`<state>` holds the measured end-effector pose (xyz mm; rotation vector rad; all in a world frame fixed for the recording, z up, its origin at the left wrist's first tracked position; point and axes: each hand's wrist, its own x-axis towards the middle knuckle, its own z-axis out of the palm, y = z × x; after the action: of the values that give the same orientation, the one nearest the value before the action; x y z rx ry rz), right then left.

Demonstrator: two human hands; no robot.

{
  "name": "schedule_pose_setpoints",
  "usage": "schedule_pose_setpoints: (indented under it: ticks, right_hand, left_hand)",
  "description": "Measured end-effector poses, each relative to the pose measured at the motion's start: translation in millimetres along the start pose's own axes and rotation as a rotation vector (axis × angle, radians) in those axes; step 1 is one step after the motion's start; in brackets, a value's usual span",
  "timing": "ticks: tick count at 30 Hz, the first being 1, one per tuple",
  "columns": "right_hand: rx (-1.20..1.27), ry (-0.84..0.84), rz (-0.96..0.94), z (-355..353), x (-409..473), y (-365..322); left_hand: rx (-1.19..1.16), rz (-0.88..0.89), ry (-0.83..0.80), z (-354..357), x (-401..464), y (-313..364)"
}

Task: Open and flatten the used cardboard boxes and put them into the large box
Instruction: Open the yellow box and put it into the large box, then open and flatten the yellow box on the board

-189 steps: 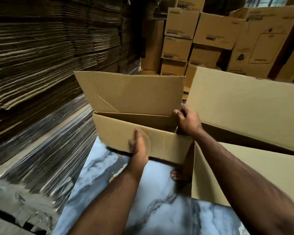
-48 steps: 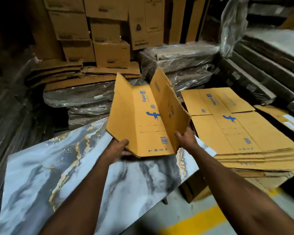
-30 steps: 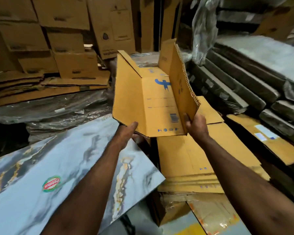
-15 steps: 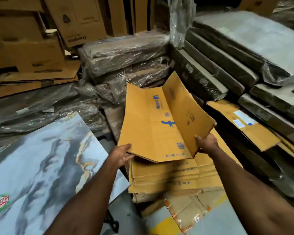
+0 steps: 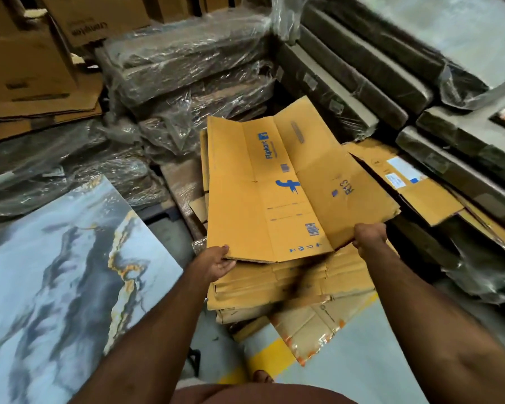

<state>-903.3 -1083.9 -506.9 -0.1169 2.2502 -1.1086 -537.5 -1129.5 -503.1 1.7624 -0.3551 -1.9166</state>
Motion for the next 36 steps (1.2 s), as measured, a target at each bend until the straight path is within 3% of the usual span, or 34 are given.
schedule_pose_setpoints:
  ticks: [4,6,10,14,23,30,36]
  right_hand:
    - [-0.048,-0.008,0.205,2,-45,1]
    - [-0.151,0.026,0.135,18,-63,4]
    - [-0.198,-0.399,-0.184,67,-95,22]
    - [-0.211,-0.737,-0.405,125,-175,20]
    - [-0.234,-1.409,-0.86,197,-452,77]
    - [-0.299,-1.738,-0.896,185,-654,200]
    - [-0.671,-2.094,-1.134,155,-798,349]
  left_hand:
    - [0.243,0.038,0.042,-13,-8,-16]
    - [0.299,0.028,0.011,-21,-19,-21]
    - [0.204,0.172,-0.138,-45,-44,-27]
    - [0.083,0.434,-0.071,-99,-89,-30]
    - [-0.164,0.69,0.418,-322,-218,-94]
    - [-0.403,0.672,0.717,-468,-340,-253]
    - [-0.803,0.548,0.983,-566,-438,-416]
